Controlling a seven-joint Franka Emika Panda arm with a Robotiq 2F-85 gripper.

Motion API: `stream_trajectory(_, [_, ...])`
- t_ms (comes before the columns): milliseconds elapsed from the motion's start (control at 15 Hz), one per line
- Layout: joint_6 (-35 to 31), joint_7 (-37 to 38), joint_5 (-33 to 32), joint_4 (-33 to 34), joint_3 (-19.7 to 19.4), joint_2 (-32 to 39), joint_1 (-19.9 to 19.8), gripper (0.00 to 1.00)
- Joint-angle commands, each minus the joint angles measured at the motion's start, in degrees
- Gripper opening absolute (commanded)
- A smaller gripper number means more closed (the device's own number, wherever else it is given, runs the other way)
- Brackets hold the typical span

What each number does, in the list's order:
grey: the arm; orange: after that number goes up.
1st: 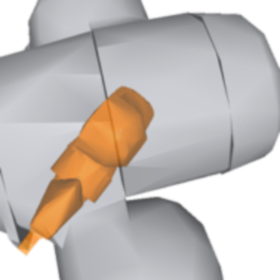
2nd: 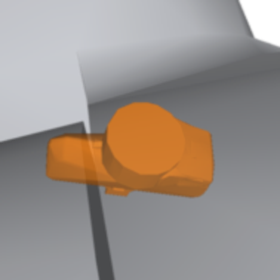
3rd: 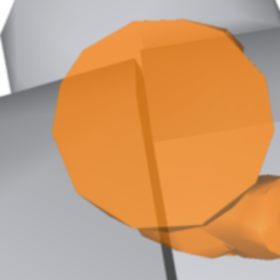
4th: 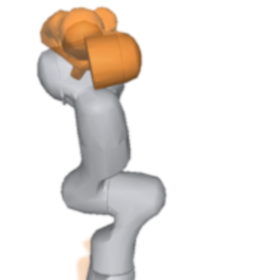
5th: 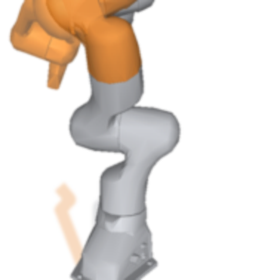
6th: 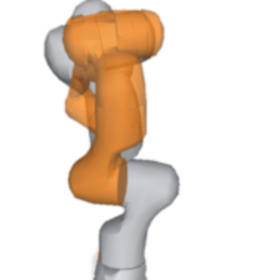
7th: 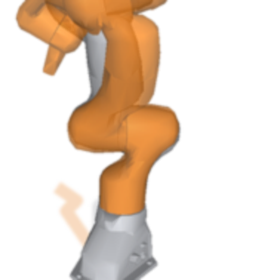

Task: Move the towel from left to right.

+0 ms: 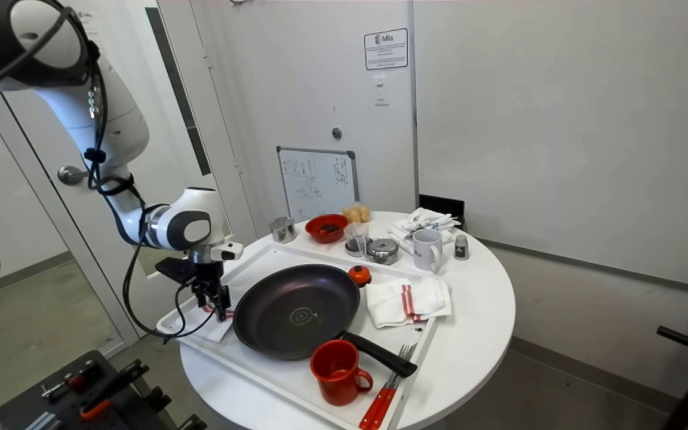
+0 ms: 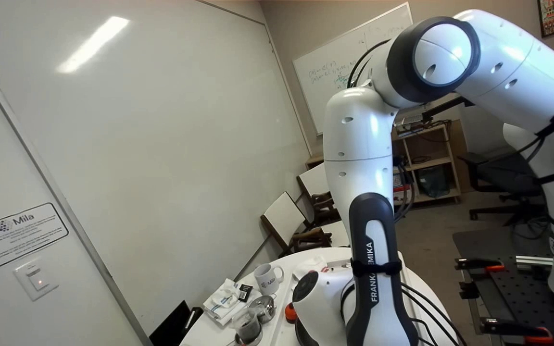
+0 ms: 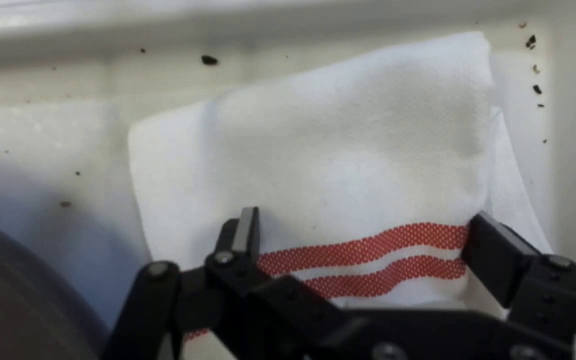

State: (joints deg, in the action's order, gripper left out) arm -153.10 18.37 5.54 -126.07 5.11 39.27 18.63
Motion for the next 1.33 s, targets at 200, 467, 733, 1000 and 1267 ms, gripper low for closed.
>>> stream_trajectory(200, [3.06,1.84,-0.23,1.68,-0.66,1.09,0.54,1.00])
stream_trajectory(467, [2.51,1.35,-0.10,1.54,-0.30,0.78,0.25,0.60])
stream_trajectory(733, [2.03,1.06,0.02,1.19,0.02,0.07,0.04,0.31])
stream_trajectory(1000, [1.57,0.68,0.25,0.82,0.29,-0.48,-0.39,0.01])
stream_trajectory(1267, [1.04,0.26,0.54,0.40,0.68,-0.93,-0.90,0.01])
